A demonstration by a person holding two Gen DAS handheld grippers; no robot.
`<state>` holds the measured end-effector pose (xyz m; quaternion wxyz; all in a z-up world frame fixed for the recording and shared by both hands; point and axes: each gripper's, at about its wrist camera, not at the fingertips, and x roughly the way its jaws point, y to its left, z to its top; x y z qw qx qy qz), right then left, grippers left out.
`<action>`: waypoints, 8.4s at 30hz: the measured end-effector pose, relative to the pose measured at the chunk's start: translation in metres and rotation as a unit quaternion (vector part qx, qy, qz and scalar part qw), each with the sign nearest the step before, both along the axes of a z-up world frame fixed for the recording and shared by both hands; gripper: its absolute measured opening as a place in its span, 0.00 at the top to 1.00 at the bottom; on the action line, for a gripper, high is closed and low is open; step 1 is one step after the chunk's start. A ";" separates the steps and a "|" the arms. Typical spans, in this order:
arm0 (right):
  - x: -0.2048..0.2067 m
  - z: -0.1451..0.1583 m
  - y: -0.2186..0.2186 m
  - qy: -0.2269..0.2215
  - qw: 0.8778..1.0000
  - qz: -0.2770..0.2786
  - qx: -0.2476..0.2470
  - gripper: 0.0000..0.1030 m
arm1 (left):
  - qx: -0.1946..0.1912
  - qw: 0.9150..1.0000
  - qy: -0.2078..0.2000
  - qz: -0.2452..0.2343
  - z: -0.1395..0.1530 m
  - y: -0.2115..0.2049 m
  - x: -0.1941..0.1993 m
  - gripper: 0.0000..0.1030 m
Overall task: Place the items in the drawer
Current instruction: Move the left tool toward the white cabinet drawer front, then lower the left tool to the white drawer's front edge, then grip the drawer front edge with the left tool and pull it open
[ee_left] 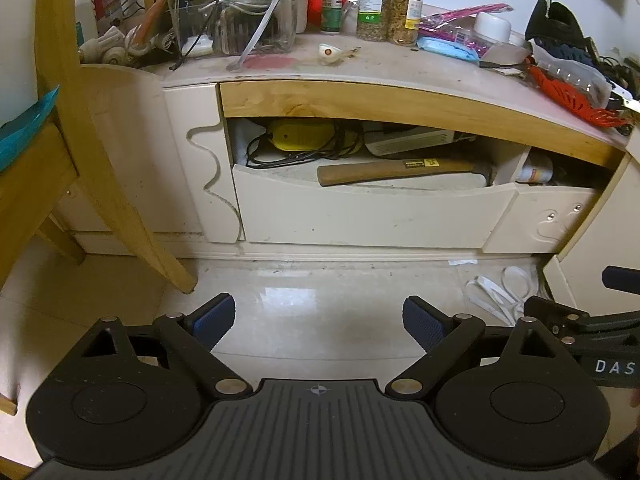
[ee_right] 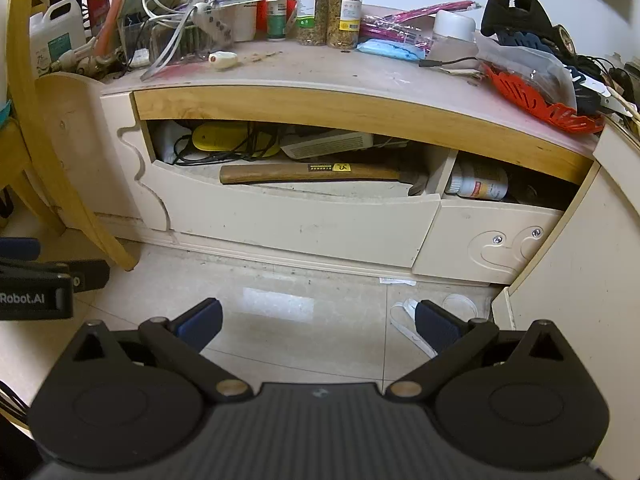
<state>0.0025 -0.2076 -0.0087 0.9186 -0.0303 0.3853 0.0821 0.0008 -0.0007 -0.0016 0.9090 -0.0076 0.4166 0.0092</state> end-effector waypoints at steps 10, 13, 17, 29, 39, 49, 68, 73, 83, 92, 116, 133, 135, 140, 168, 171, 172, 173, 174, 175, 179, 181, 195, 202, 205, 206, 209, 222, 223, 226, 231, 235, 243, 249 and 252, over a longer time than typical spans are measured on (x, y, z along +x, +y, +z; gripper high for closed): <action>0.004 -0.003 -0.007 0.001 1.000 -0.001 0.003 0.00 | -0.002 1.000 0.000 -0.001 -0.001 -0.002 0.001 0.10; 0.005 -0.004 -0.009 -0.001 1.000 -0.007 0.002 0.00 | -0.005 1.000 0.002 -0.002 -0.002 0.002 0.005 0.10; 0.008 -0.006 -0.012 -0.001 1.000 -0.014 0.004 0.00 | -0.001 1.000 0.002 0.000 -0.003 0.002 0.009 0.10; 0.034 -0.009 -0.008 -0.013 1.000 -0.016 -0.008 0.00 | 0.018 1.000 0.009 0.001 -0.011 0.007 0.036 0.10; 0.056 -0.018 -0.005 0.016 1.000 -0.024 0.012 0.00 | 0.008 0.999 0.030 0.006 -0.025 0.007 0.050 0.10; 0.067 -0.022 -0.005 0.016 0.999 -0.023 0.016 0.00 | 0.007 1.000 0.022 0.005 -0.027 0.007 0.061 0.10; 0.092 -0.029 -0.007 0.001 0.999 -0.033 0.015 0.00 | 0.015 1.000 -0.002 0.003 -0.035 0.010 0.087 0.10; 0.105 -0.035 -0.002 -0.001 0.999 -0.033 0.009 0.00 | 0.025 1.000 -0.005 -0.001 -0.042 0.009 0.098 0.10; 0.134 -0.056 -0.003 0.003 0.999 -0.037 0.006 0.00 | 0.040 0.999 -0.010 -0.008 -0.059 0.011 0.122 0.10; 0.160 -0.073 0.003 0.008 0.999 -0.038 0.005 0.00 | 0.044 0.999 -0.016 -0.009 -0.075 0.013 0.149 0.10; 0.217 -0.120 0.003 -0.014 0.999 -0.038 0.001 0.00 | 0.009 1.000 -0.013 -0.006 -0.128 0.029 0.203 0.10; 0.231 -0.135 0.002 -0.002 0.999 -0.044 -0.007 0.00 | 0.000 1.000 -0.008 -0.002 -0.137 0.025 0.219 0.10; 0.231 -0.136 0.003 -0.007 0.999 -0.037 -0.019 0.00 | 0.002 1.000 -0.007 -0.001 -0.138 0.026 0.219 0.10; 0.227 -0.138 0.010 -0.026 0.997 0.000 -0.076 0.00 | 0.044 0.999 -0.009 -0.019 -0.139 0.023 0.217 0.10; 0.220 -0.180 0.030 -0.078 0.860 0.269 -0.426 0.07 | 0.424 0.866 -0.012 -0.267 -0.177 -0.016 0.210 0.12; 0.220 -0.184 0.028 -0.072 0.850 0.272 -0.445 0.10 | 0.453 0.848 -0.009 -0.275 -0.184 -0.016 0.209 0.12; 0.220 -0.185 0.027 -0.071 0.846 0.274 -0.452 0.13 | 0.463 0.842 -0.008 -0.278 -0.187 -0.016 0.209 0.12; 0.220 -0.187 0.027 -0.070 0.842 0.276 -0.459 0.16 | 0.473 0.835 -0.007 -0.281 -0.189 -0.016 0.209 0.12; 0.220 -0.188 0.026 -0.071 0.839 0.276 -0.464 0.22 | 0.483 0.829 -0.006 -0.283 -0.192 -0.016 0.209 0.12; 0.220 -0.189 0.026 -0.070 0.837 0.275 -0.468 0.34 | 0.493 0.822 -0.005 -0.286 -0.195 -0.016 0.209 0.15; 0.220 -0.191 0.026 -0.075 0.827 0.274 -0.486 0.52 | 0.530 0.795 -0.006 -0.294 -0.208 -0.015 0.204 0.44; 0.221 -0.191 0.026 -0.071 0.827 0.274 -0.486 0.53 | 0.543 0.787 -0.011 -0.292 -0.211 -0.015 0.201 0.48; 0.207 -0.191 0.028 -0.068 0.824 0.275 -0.490 0.54 | 0.532 0.794 -0.013 -0.292 -0.202 -0.013 0.195 0.49; 0.191 -0.189 0.026 -0.064 0.824 0.280 -0.489 0.55 | 0.541 0.788 -0.008 -0.295 -0.206 -0.014 0.181 0.49; 0.182 -0.189 0.025 -0.061 0.823 0.283 -0.489 0.55 | 0.542 0.786 -0.006 -0.297 -0.207 -0.014 0.172 0.49; 0.179 -0.189 0.025 -0.061 0.822 0.284 -0.489 0.55 | 0.542 0.786 -0.006 -0.297 -0.207 -0.014 0.169 0.49; 0.171 -0.188 0.024 -0.056 0.822 0.287 -0.489 0.56 | 0.542 0.785 -0.002 -0.300 -0.208 -0.014 0.160 0.49; 0.123 -0.186 0.025 -0.041 0.822 0.297 -0.485 0.58 | 0.545 0.783 0.008 -0.300 -0.192 -0.013 0.113 0.49; 0.120 -0.185 0.025 -0.039 0.823 0.296 -0.484 0.58 | 0.546 0.782 0.010 -0.300 -0.196 -0.015 0.111 0.49; 0.110 -0.184 0.025 -0.034 0.825 0.295 -0.482 0.59 | 0.545 0.782 0.017 -0.301 -0.199 -0.016 0.102 0.49; 0.094 -0.183 0.026 -0.033 0.823 0.302 -0.480 0.59 | 0.545 0.783 0.024 -0.300 -0.198 -0.015 0.080 0.49; 0.086 -0.183 0.027 -0.028 0.823 0.305 -0.479 0.59 | 0.542 0.786 0.028 -0.296 -0.198 -0.017 0.069 0.49; 0.072 -0.179 0.029 -0.011 0.825 0.314 -0.469 0.59 | 0.531 0.789 0.039 -0.308 -0.195 -0.020 0.058 0.49; 0.060 -0.178 0.034 0.001 0.823 0.335 -0.459 0.59 | 0.529 0.783 0.049 -0.322 -0.198 -0.025 0.049 0.48; 0.055 -0.178 0.037 0.002 0.818 0.343 -0.463 0.59 | 0.528 0.784 0.053 -0.322 -0.197 -0.024 0.049 0.49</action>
